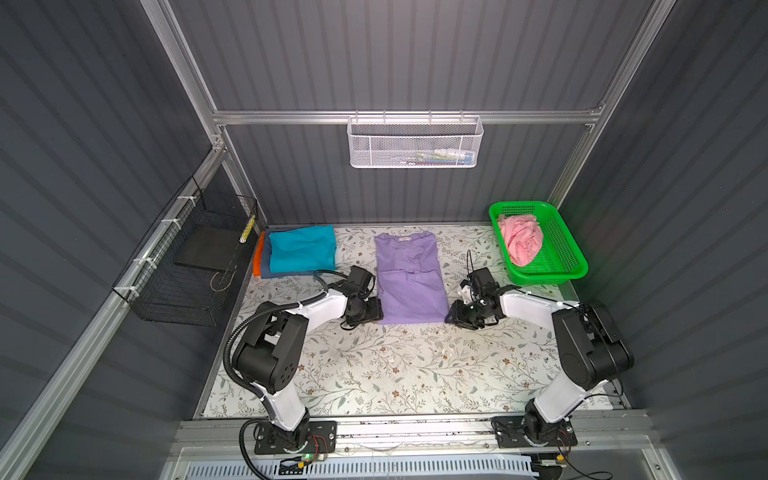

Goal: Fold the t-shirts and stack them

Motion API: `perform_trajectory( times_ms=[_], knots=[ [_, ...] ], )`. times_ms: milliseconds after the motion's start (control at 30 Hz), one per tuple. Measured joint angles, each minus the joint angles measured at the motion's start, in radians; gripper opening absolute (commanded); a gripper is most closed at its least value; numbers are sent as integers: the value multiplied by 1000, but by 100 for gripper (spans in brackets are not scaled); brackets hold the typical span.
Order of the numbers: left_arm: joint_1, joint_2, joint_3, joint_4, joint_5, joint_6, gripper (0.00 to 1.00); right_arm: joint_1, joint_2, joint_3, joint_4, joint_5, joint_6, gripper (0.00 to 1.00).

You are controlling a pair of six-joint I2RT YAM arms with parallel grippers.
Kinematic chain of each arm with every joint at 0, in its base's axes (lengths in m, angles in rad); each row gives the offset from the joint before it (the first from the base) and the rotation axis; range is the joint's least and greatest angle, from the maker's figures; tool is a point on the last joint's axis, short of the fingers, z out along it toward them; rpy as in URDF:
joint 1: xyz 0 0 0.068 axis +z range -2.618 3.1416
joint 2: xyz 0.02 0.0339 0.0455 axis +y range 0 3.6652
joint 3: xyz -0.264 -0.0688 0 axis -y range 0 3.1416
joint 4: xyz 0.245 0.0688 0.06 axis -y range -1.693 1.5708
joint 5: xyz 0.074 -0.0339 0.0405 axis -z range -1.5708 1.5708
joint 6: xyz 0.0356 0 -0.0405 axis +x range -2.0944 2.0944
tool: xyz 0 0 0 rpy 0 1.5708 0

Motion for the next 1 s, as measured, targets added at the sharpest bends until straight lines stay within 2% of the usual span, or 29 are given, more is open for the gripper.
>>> perform_trajectory(
  times_ms=[100, 200, 267, 333, 400, 633, 767, 1000],
  knots=[
    [0, 4, -16, 60, 24, -24, 57, 0, 6, 0, 17, -9, 12, 40],
    [-1, 16, -25, 113, 48, -50, 48, -2, 26, 0, 56, -35, 29, 28],
    [-5, 29, -25, 145, 63, -69, 33, -2, 40, 0, 78, -51, 44, 15],
    [-10, 44, -27, 165, 76, -81, 14, -2, 50, -2, 87, -60, 57, 3],
    [-15, 51, -30, 169, 80, -93, 2, -2, 52, -3, 86, -65, 59, 0],
    [-27, 16, -46, 99, 77, -96, 0, -2, -18, -20, 16, -69, 39, 0],
    [-69, -82, -77, -4, 62, -109, 0, 19, -172, -66, -78, -83, 36, 0],
    [-133, -352, -90, -175, 34, -172, 0, 66, -496, -98, -286, -92, 67, 0]
  ],
)
